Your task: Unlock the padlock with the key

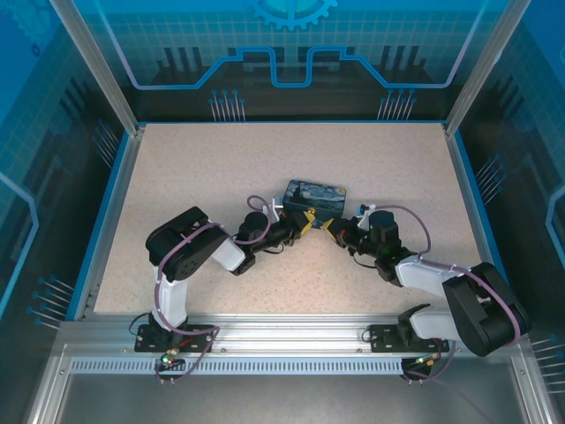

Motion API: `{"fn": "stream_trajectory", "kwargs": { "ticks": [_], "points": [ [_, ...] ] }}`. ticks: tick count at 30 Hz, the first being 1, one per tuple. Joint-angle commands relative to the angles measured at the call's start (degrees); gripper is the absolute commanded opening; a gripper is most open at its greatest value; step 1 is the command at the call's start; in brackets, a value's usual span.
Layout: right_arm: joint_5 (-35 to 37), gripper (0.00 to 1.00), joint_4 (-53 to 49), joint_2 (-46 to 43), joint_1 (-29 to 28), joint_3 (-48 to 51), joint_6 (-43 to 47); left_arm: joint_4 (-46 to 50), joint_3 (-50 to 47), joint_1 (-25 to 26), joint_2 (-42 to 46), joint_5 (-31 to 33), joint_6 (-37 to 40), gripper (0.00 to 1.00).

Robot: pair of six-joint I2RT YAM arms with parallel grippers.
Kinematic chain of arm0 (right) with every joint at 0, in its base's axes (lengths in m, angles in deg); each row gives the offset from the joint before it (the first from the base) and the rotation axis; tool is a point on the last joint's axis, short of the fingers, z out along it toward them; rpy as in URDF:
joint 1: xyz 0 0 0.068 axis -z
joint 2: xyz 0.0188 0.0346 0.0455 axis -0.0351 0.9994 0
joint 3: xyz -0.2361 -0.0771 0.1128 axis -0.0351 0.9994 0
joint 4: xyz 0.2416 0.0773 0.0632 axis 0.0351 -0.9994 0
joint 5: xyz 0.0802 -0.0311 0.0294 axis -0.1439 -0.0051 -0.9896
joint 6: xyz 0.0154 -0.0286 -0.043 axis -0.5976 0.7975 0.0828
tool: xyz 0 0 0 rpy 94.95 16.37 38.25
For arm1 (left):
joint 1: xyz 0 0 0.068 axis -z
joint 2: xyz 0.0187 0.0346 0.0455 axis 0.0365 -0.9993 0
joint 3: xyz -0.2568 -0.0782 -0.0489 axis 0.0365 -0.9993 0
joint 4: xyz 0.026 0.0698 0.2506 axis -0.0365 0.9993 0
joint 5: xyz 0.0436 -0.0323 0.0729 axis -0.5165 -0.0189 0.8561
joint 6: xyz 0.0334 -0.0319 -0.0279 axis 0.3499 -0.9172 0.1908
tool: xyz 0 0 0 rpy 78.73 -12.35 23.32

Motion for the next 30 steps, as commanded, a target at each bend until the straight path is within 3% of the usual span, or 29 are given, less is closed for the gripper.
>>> {"fn": "stream_trajectory", "kwargs": {
  "ticks": [1,20,30],
  "points": [
    [0.2,0.0,1.05,-0.34,-1.36,-1.69,-0.1,-4.54,2.05,0.22,1.72,-1.18,-0.47,0.0],
    [1.25,0.0,2.46,2.68,-1.91,-1.72,0.49,-4.59,2.21,0.35,1.9,-1.14,-0.74,0.0],
    [-0.66,0.0,4.18,2.94,1.04,-1.01,2.31,-4.54,1.81,0.32,2.25,-1.4,-0.98,0.0]
  ]
}}
